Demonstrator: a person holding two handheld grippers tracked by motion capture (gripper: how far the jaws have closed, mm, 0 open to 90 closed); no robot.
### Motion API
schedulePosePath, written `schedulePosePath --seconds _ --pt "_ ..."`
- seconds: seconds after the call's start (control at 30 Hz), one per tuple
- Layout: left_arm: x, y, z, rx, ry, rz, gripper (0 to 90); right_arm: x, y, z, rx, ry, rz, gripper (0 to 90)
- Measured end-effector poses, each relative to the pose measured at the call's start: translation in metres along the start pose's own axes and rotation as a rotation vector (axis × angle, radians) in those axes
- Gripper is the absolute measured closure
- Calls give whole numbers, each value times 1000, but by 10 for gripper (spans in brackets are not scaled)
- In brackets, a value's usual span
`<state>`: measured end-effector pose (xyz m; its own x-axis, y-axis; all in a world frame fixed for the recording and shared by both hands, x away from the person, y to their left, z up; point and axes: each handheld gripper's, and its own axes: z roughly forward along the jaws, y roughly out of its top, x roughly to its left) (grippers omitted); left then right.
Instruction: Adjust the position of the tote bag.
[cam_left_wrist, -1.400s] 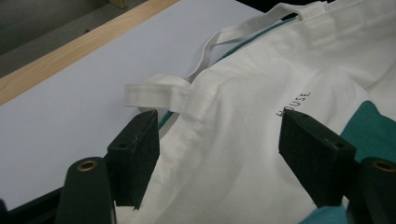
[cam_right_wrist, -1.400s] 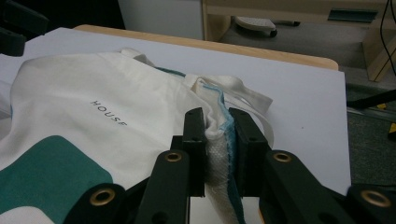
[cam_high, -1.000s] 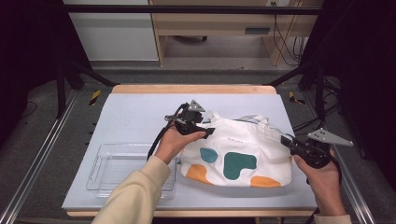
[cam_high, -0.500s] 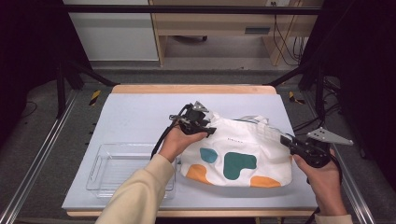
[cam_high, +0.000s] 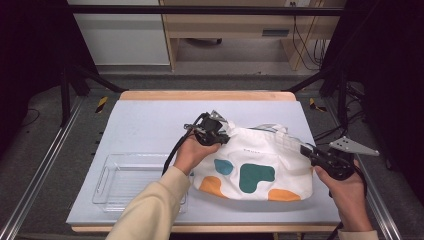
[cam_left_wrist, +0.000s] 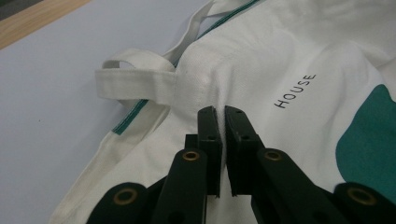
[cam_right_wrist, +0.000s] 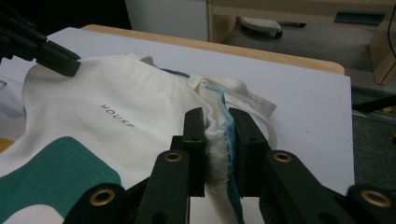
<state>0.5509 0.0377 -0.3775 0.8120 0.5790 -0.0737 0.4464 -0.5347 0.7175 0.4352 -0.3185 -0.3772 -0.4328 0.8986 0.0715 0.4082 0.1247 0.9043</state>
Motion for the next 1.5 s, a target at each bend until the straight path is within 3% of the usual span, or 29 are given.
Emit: schedulePosePath --seconds 0.5,0.63,1.13,1.23,1.43,1.5 --pt "-25 -10 -33 -119 14 16 882 5 2 -15 -15 -6 -15 776" --pt "-34 -14 -43 -149 21 36 883 7 0 -20 -18 -10 -15 774" --pt "-64 -40 -65 -189 -6 86 884 10 -9 -32 -3 -9 -26 736" --pt "-69 -47 -68 -199 -9 88 885 11 -9 -34 -1 -9 -22 674" --pt "-76 -56 -72 -208 -22 91 885 17 -2 -34 -3 -14 -24 402" --pt "-78 -60 -72 -208 -28 93 886 20 4 -34 -5 -23 -38 358"
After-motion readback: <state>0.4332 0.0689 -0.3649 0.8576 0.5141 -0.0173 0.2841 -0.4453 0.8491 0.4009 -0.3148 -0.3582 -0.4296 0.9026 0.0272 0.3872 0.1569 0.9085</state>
